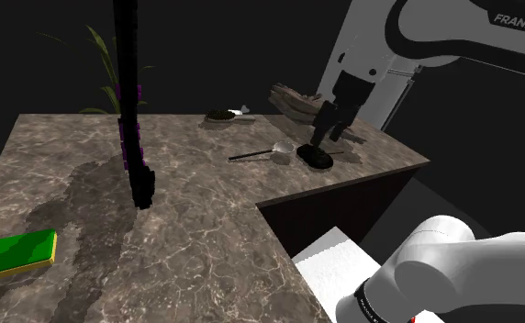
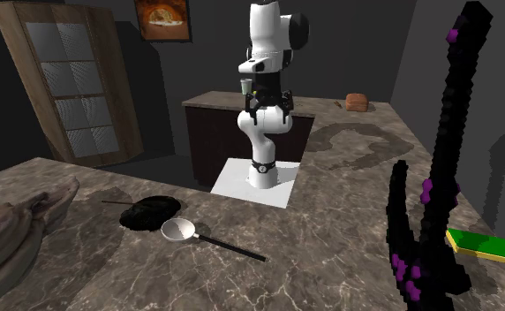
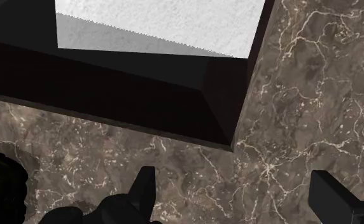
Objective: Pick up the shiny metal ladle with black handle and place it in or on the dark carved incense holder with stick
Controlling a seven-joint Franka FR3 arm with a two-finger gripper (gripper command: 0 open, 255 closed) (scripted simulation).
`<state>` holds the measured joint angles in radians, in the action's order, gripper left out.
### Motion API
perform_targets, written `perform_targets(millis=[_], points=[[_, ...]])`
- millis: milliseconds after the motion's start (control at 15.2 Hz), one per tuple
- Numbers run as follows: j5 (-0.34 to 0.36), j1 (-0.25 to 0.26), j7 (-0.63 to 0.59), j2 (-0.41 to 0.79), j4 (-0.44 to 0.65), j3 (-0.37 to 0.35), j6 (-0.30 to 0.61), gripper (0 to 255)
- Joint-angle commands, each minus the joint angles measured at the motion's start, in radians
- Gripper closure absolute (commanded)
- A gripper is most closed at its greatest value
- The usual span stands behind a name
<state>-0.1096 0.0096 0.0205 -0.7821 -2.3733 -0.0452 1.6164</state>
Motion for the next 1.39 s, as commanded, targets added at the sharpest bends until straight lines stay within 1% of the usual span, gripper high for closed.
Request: perform_targets(millis=[0, 330, 528, 726, 990, 1320], points=[[0.0, 0.0, 0.0, 0.0, 0.0, 0.0, 0.0, 0], [0.068, 0.029, 0.286, 0.092, -0.029, 0.129, 0.107, 0], [0.096, 0.049, 0.456, 0.176, -0.018, 0.202, 0.172, 0], [0.109, 0.075, 0.625, 0.276, 0.012, 0.271, 0.234, 0], [0.099, 0.113, 0.852, 0.431, 0.081, 0.351, 0.305, 0], [0.037, 0.153, 1.139, 0.647, 0.207, 0.421, 0.364, 0]])
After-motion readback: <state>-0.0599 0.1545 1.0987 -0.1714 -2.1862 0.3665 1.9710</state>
